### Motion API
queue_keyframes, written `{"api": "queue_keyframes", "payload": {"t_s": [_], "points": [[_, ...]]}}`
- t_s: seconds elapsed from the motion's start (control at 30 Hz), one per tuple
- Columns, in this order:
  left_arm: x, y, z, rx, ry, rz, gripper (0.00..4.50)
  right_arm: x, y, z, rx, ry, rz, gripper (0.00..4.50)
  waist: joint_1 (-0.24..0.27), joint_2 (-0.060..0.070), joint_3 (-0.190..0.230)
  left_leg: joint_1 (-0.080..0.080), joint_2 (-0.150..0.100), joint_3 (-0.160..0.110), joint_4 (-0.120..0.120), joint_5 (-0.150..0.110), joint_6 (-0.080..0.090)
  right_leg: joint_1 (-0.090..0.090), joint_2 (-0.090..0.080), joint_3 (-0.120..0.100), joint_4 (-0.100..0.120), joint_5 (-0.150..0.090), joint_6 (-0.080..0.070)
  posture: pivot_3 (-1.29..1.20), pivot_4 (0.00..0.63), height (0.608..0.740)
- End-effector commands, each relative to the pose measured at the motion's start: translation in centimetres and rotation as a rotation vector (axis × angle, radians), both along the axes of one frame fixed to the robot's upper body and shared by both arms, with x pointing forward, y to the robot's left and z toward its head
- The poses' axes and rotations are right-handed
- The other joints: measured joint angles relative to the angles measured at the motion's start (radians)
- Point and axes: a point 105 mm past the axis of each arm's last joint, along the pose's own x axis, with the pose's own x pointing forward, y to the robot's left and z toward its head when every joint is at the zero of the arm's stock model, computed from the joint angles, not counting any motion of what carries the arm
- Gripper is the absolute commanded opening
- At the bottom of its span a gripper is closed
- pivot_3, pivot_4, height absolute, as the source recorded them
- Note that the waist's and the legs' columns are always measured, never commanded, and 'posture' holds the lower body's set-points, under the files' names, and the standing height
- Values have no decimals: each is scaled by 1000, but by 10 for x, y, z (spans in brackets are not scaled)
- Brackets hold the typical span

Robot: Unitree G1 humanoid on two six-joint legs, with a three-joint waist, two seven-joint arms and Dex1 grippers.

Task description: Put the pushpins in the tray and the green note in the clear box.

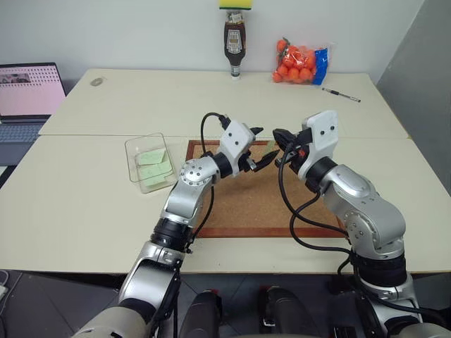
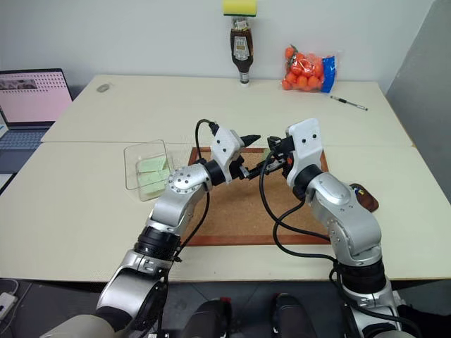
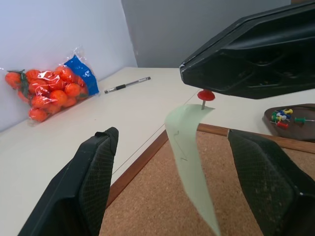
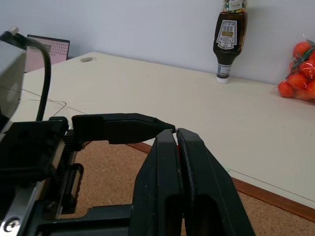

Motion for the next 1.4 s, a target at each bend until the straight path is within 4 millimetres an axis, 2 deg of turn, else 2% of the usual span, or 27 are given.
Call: {"api": "queue_keyframes", "payload": {"t_s": [0.03, 0.2, 0.4, 0.63, 0.97, 1.1, 1.2, 1.3, 1.4], "points": [[8, -13, 11, -16, -34, 6, 3760, -4, 5, 17, 13, -66, 26, 0, 0, 0, 0, 0, 0, 0, 0, 0, 0, 0, 0, 0, 0, 0, 0, 0, 150, 740], [15, -24, 10, -44, -2, -11, 2840, -4, 8, 18, 21, -68, 33, 0, 0, 0, 0, 0, 0, 0, 0, 0, 0, 0, 0, -1, 0, 0, 0, 0, 150, 740], [25, -23, 10, -89, 57, -2, 1578, -4, 9, 20, 33, -70, 34, 0, -1, 0, 0, 0, 0, 0, 0, 0, 0, 0, 0, -1, 0, 0, 0, 0, 150, 740], [27, -24, 8, -126, 122, -9, 84, -5, 9, 21, 42, -76, 28, 0, -1, 0, 0, 0, 0, 1, 0, 0, 0, 0, 0, -1, 0, 0, 0, 0, 150, 740], [15, -32, -1, -165, 204, -82, 84, -1, 2, 31, 117, -89, -20, 0, -1, 0, 0, 0, 0, 0, 0, 0, 0, 0, 0, -1, 0, 0, 0, 0, 150, 740], [14, -29, -2, -174, 211, -77, 84, -3, -8, 37, 121, -110, -54, 0, -1, 0, 0, 0, 0, 1, 0, 0, 0, 0, 0, -1, 0, 0, 0, 0, 150, 740], [11, -26, 1, -120, 138, -69, 84, -10, -30, 32, 82, -93, -98, 0, 0, 0, 0, 0, 0, 1, 0, 0, 0, 0, 0, 0, 0, 0, 0, 0, 150, 740], [8, -24, 2, -81, 83, -68, 84, -17, -42, 25, 47, -71, -123, 0, 1, 0, 0, 0, 0, 0, 0, 0, 0, 0, 0, 0, 0, 0, 0, 0, 150, 740], [4, -21, 6, -41, 6, -66, 84, -25, -73, 11, 12, -21, -234, 0, 1, 0, 0, 0, 0, 1, 0, 0, 0, 0, 0, 0, 0, 0, 0, 0, 150, 740]]}}
